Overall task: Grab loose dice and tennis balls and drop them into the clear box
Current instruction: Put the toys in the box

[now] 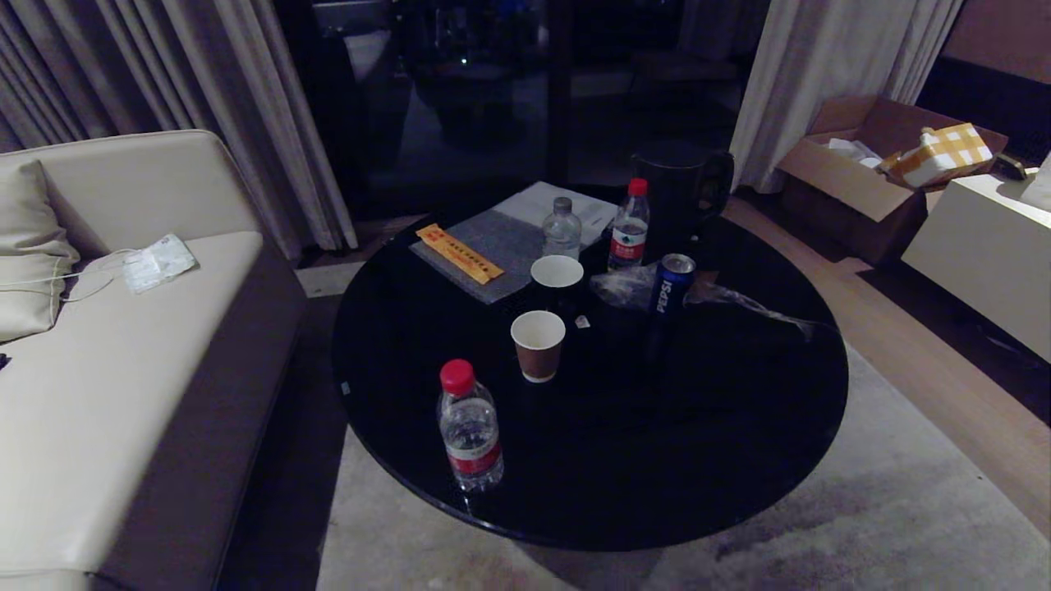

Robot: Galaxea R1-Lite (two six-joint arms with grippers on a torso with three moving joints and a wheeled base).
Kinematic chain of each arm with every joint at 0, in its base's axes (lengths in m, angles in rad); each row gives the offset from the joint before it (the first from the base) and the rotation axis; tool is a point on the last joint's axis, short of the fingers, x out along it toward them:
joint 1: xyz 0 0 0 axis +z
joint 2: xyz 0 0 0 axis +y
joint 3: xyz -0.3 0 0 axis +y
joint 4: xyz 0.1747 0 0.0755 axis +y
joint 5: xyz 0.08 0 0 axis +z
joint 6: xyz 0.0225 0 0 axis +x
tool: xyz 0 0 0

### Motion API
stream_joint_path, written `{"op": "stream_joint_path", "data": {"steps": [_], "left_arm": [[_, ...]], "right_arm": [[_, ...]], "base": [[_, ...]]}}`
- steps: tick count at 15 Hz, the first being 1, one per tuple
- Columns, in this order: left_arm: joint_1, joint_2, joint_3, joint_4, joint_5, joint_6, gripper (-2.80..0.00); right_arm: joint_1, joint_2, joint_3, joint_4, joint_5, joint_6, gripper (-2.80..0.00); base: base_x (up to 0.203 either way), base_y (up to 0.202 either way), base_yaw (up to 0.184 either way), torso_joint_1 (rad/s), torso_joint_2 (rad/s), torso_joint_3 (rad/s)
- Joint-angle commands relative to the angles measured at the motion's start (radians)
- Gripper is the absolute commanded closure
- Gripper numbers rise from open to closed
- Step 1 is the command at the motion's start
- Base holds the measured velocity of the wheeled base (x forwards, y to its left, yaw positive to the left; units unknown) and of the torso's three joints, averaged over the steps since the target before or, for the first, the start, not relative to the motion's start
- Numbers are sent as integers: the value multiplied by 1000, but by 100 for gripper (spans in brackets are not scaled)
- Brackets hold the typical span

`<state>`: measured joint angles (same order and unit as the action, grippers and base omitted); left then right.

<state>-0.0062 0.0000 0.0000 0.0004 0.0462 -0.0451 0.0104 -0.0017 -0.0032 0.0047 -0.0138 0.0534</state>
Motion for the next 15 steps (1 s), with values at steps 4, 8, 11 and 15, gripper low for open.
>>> {"op": "stream_joint_path", "data": {"steps": [4, 8, 11, 15], "left_arm": [[0, 2, 2, 0, 1, -2, 0], [0, 2, 2, 0, 1, -4, 0], [0, 2, 2, 0, 1, -4, 0], [0, 2, 2, 0, 1, -4, 0]], "right_arm": [[0, 2, 0, 0, -1, 0, 0], [0, 2, 0, 0, -2, 0, 0], [0, 2, 0, 0, -2, 0, 0], [0, 2, 0, 0, -2, 0, 0]], "base": [[-184, 0, -2, 1, 1, 2], [-184, 0, -3, 2, 3, 2], [-182, 0, -1, 1, 4, 0], [-184, 0, -1, 1, 3, 4]]}}
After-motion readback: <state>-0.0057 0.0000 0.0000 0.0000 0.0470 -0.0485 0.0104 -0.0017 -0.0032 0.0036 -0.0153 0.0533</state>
